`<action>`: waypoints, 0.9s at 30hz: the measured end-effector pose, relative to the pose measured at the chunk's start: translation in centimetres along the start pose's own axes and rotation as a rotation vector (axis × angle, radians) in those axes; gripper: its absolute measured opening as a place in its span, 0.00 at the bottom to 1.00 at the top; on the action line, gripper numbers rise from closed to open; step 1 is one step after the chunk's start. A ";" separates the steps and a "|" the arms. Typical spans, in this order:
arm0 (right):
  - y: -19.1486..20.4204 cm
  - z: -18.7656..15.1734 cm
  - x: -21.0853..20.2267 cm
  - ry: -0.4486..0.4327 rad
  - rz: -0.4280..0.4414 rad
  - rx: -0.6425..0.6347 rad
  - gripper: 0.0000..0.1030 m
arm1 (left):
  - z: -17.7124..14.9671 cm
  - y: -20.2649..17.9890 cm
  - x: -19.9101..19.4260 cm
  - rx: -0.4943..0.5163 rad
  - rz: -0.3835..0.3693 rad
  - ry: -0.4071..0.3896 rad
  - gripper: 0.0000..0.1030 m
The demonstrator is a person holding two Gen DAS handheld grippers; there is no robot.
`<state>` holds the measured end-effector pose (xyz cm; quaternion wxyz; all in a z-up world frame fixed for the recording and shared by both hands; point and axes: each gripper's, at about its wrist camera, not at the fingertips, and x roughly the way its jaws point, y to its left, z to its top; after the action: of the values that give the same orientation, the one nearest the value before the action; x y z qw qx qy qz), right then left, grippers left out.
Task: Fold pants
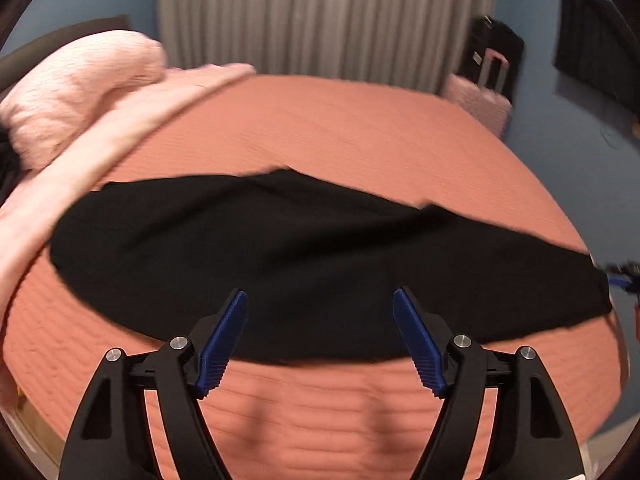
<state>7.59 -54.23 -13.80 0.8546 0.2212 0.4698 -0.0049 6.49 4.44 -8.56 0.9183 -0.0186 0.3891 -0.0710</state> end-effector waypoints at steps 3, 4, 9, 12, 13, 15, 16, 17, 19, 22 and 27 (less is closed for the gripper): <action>-0.2 -0.3 1.8 0.070 0.040 0.007 0.48 | -0.7 -4.1 1.3 0.043 -0.081 0.073 0.71; 0.0 -0.3 2.2 0.082 0.054 -0.001 0.27 | -0.9 -5.1 1.3 0.054 -0.101 0.090 0.71; 6.6 2.0 -5.5 -0.172 0.107 -0.236 0.11 | -0.6 -6.5 1.5 0.076 -0.083 0.102 0.71; 10.2 1.9 -11.3 -0.338 0.060 -0.435 0.11 | -0.5 -5.9 1.3 0.070 -0.061 0.079 0.74; 9.4 1.9 -10.5 -0.287 0.037 -0.434 0.11 | -0.1 -5.7 1.9 0.064 -0.053 0.078 0.74; 4.0 1.3 -5.6 -0.074 -0.037 -0.268 0.11 | -0.1 -4.9 2.3 0.043 -0.044 0.089 0.75; 2.1 0.6 -3.8 -0.012 -0.071 -0.221 0.12 | -0.2 -4.8 2.5 0.036 -0.040 0.097 0.75; 0.3 -0.7 -1.5 0.060 -0.080 -0.175 0.12 | -0.3 -4.6 3.2 0.036 -0.030 0.107 0.74; -0.6 -2.5 0.5 0.098 -0.119 -0.164 0.21 | -0.3 -4.2 4.2 0.047 0.003 0.130 0.75; -0.1 -3.2 -0.3 0.018 -0.180 -0.152 0.50 | -0.3 -2.8 5.4 0.082 0.062 0.157 0.75; 2.6 -4.0 -6.1 -0.214 -0.390 -0.161 0.72 | 1.1 2.2 6.3 0.063 0.136 0.135 0.75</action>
<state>1.56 -51.59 -9.76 0.8973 0.0557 0.4092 -0.1561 11.88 5.65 -12.46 0.8927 0.0414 0.4481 -0.0218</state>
